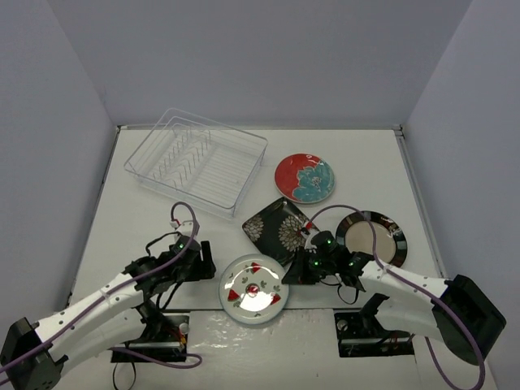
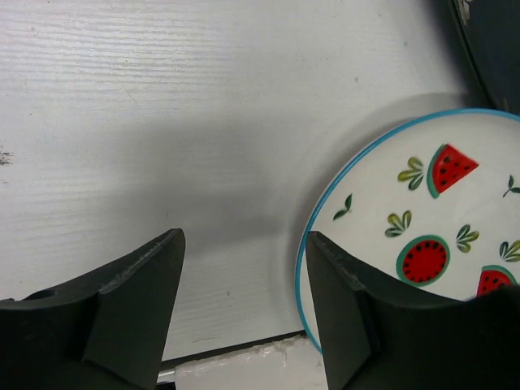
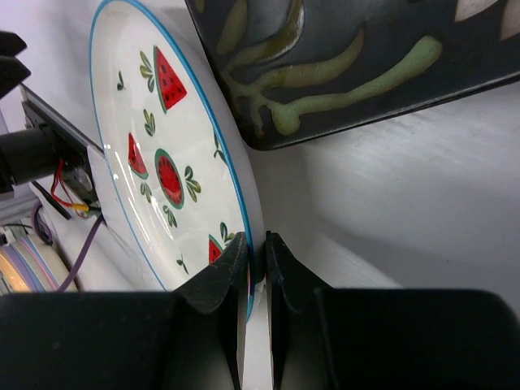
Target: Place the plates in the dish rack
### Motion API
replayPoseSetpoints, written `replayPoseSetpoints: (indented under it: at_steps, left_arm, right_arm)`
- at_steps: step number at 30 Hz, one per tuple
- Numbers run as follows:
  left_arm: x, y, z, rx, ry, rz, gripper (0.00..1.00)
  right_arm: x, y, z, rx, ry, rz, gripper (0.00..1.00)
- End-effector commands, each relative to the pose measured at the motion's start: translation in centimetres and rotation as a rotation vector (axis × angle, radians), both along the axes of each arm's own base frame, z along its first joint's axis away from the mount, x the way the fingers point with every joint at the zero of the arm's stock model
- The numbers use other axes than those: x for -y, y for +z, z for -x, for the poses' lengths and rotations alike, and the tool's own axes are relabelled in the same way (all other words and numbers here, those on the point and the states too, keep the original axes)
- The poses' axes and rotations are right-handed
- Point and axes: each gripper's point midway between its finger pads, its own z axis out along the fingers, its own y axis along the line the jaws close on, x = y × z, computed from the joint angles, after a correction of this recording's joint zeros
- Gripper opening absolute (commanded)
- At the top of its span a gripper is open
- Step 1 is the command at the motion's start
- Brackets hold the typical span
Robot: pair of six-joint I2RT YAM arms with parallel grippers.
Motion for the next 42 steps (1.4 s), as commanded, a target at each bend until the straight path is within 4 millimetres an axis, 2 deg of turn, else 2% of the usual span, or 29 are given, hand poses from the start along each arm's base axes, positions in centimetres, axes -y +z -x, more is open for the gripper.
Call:
replayPoseSetpoints:
  at_steps: [1,4,6,9,15,21,24,27,29,35,37,42]
  left_arm:
    - [1.6,1.9,-0.9,0.050,-0.001,0.089,0.62]
    - [2.8,1.5,-0.3,0.027,-0.044,0.148,0.65]
    - [5.0,1.3,-0.1,0.026,-0.101,0.256,0.65]
    - [5.2,0.1,0.2,0.004,-0.111,0.263,0.63]
    - [4.8,-1.8,0.2,-0.028,-0.088,0.222,0.48]
    - [5.7,-2.9,0.0,-0.049,-0.112,0.225,0.26]
    - [6.2,-3.2,-0.1,-0.058,-0.132,0.220,0.22]
    - [6.3,-3.7,-0.1,-0.075,-0.145,0.198,0.12]
    - [6.3,-4.1,0.0,-0.088,-0.151,0.186,0.02]
    - [6.4,-5.3,0.5,-0.128,-0.169,0.164,0.00]
    - [6.4,-5.8,0.7,-0.147,-0.170,0.151,0.00]
    - [6.5,-6.7,1.3,-0.164,-0.171,0.140,0.00]
  right_arm:
    - [-1.6,3.6,-1.7,0.083,-0.019,-0.154,0.00]
    - [-1.6,4.1,-2.0,0.092,-0.023,-0.174,0.00]
    - [-1.6,4.4,-2.2,0.098,-0.025,-0.186,0.00]
    - [-1.6,4.8,-2.5,0.104,-0.030,-0.202,0.00]
    - [-1.6,5.9,-2.8,0.124,-0.040,-0.237,0.00]
    - [-1.6,5.5,-2.8,0.118,-0.036,-0.228,0.00]
    - [-1.6,5.4,-2.8,0.121,-0.029,-0.220,0.00]
    - [-1.6,5.6,-3.0,0.126,-0.030,-0.213,0.00]
    - [-1.6,5.8,-3.1,0.138,-0.029,-0.211,0.00]
    - [-1.8,6.9,-3.2,0.164,-0.011,-0.218,0.00]
    - [-2.0,7.0,-3.0,0.150,0.002,-0.224,0.02]
    - [-3.0,7.2,-2.5,0.115,0.026,-0.281,0.29]
